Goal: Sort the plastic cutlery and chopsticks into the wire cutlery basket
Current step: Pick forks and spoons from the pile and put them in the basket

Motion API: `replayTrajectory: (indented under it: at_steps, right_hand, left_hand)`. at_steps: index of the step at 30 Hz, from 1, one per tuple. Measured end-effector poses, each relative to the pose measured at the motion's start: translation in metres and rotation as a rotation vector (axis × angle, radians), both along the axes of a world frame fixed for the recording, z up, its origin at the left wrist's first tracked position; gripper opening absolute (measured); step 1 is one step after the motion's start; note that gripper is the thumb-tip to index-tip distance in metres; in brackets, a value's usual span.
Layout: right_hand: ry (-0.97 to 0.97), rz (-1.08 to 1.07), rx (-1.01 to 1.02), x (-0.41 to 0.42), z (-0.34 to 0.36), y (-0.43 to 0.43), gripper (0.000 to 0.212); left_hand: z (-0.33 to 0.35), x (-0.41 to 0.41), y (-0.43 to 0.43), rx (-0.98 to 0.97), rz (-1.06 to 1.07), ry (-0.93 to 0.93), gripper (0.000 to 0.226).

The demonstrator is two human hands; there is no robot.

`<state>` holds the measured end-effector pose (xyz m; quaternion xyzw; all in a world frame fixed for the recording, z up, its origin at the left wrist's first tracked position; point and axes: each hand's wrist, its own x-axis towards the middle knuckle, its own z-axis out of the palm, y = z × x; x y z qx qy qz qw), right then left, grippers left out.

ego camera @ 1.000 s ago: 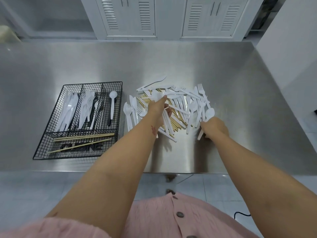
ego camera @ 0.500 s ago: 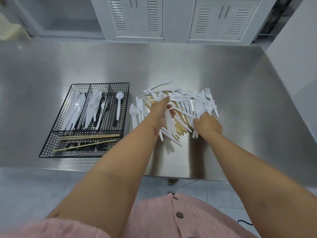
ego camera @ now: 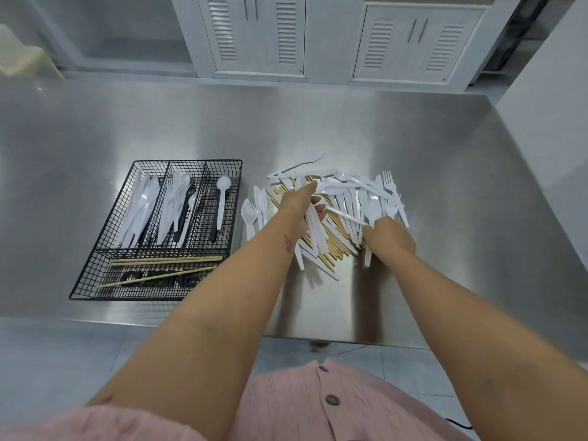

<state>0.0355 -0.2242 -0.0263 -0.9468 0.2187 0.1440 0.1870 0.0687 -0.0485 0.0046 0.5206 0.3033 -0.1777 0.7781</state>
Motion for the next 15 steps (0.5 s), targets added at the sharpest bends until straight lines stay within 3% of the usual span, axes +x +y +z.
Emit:
replayTrajectory:
  at_steps: [3, 11, 15]
  right_hand:
    - [-0.094, -0.002, -0.039, -0.003, 0.003, -0.001, 0.039]
    - [-0.232, 0.215, 0.047, -0.005, 0.019, 0.016, 0.023]
    - [-0.3, 0.332, 0.129, -0.004, 0.022, 0.026, 0.021]
  left_hand:
    - [0.0, 0.001, 0.0, 0.008, -0.002, 0.006, 0.039]
    - [0.002, -0.001, -0.004, 0.042, -0.009, 0.002, 0.046]
    - [0.003, -0.002, -0.003, 0.05, 0.008, -0.039, 0.066]
